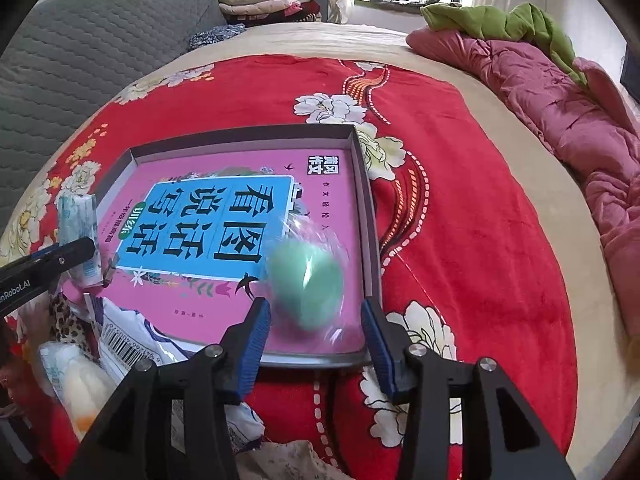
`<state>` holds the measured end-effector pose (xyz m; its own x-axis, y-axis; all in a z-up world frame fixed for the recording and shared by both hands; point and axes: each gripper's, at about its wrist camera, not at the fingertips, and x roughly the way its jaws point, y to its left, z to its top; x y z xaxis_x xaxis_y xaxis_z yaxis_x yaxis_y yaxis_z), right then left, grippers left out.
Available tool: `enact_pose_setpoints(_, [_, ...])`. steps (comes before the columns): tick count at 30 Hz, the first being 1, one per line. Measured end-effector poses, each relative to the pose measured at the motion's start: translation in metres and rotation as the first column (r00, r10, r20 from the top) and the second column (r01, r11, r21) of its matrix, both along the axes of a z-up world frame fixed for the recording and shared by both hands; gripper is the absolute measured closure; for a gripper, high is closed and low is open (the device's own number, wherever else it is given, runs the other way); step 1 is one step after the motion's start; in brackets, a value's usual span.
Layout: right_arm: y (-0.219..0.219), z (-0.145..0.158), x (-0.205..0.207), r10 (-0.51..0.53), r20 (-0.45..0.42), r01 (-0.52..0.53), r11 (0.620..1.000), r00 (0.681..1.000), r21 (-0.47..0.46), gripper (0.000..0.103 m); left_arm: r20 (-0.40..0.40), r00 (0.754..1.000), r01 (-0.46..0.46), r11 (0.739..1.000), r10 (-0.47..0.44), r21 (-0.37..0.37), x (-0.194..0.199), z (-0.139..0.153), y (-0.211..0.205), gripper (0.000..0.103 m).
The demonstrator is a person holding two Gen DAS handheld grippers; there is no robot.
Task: Organize soft objects
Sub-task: 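Lower the tissue pack into the box and open left tool while right releases the sponge inside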
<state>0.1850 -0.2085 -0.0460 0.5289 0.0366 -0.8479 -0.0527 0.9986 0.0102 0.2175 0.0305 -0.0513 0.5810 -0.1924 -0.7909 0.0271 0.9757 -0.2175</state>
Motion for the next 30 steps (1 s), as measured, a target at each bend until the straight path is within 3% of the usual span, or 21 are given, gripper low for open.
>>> enact_pose_setpoints(4, [-0.001, 0.003, -0.003, -0.003, 0.010, 0.003, 1.000, 1.000, -0.001, 0.056, -0.009, 1.000, 0.002, 1.000, -0.002, -0.025, 0.000, 0.000, 0.003, 0.054])
enact_pose_setpoints(16, [-0.015, 0.023, -0.015, -0.046, 0.068, 0.044, 0.998, 0.997, 0.034, 0.054, -0.046, 0.999, -0.005, 1.000, 0.005, -0.009, 0.001, -0.004, 0.005, 0.053])
enact_pose_setpoints(21, [-0.020, 0.033, -0.020, -0.065, 0.111, 0.060, 0.997, 0.992, 0.054, 0.054, -0.057, 0.998, -0.030, 0.999, 0.028, -0.043, -0.002, -0.005, 0.010, 0.052])
enact_pose_setpoints(30, [-0.021, 0.037, -0.022, -0.072, 0.121, 0.065, 0.996, 0.990, 0.060, 0.054, -0.073, 0.997, -0.025, 1.000, 0.025, -0.001, -0.003, -0.010, 0.005, 0.049])
